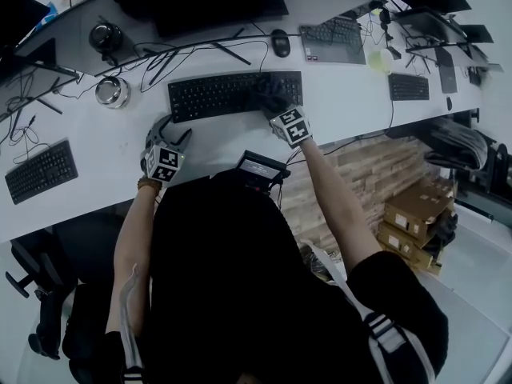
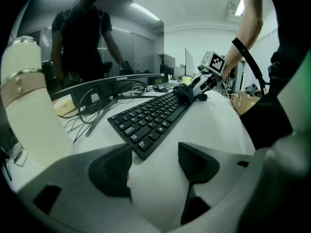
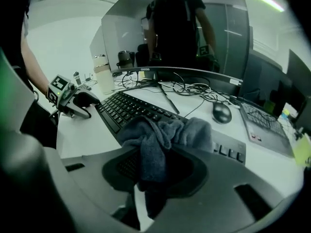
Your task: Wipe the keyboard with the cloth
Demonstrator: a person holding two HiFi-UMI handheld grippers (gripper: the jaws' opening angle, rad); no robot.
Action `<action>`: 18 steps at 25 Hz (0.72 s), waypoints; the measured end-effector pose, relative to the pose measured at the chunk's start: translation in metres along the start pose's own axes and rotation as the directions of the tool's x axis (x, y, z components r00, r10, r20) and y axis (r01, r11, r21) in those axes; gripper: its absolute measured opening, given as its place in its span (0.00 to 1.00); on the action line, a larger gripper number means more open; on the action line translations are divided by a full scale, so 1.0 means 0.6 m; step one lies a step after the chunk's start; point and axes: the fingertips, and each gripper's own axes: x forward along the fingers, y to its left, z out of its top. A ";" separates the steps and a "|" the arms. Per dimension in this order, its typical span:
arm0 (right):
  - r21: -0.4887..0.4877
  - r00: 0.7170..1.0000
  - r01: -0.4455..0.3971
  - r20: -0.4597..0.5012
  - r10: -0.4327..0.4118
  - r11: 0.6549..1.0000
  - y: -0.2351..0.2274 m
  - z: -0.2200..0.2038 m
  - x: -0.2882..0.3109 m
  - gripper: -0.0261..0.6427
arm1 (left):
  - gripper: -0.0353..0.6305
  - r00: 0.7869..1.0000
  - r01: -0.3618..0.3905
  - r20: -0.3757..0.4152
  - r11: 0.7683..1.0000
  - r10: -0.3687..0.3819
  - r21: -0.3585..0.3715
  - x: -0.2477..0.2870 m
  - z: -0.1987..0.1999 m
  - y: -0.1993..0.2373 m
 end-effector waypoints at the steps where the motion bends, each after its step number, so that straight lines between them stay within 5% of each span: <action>1: -0.019 1.000 -0.017 0.001 0.017 1.000 0.008 0.003 0.002 0.21 | 0.49 1.000 0.000 0.001 1.000 0.000 0.000 0.000 0.001 0.000; 13: -0.170 0.993 -0.121 -0.016 0.120 0.978 0.084 0.035 0.033 0.20 | 0.49 1.000 -0.001 0.002 1.000 0.001 -0.002 0.001 0.001 0.002; 18: -0.331 0.987 -0.159 -0.062 0.146 0.930 0.111 0.041 0.042 0.20 | 0.49 1.000 -0.002 0.005 1.000 0.002 0.000 0.002 0.003 0.001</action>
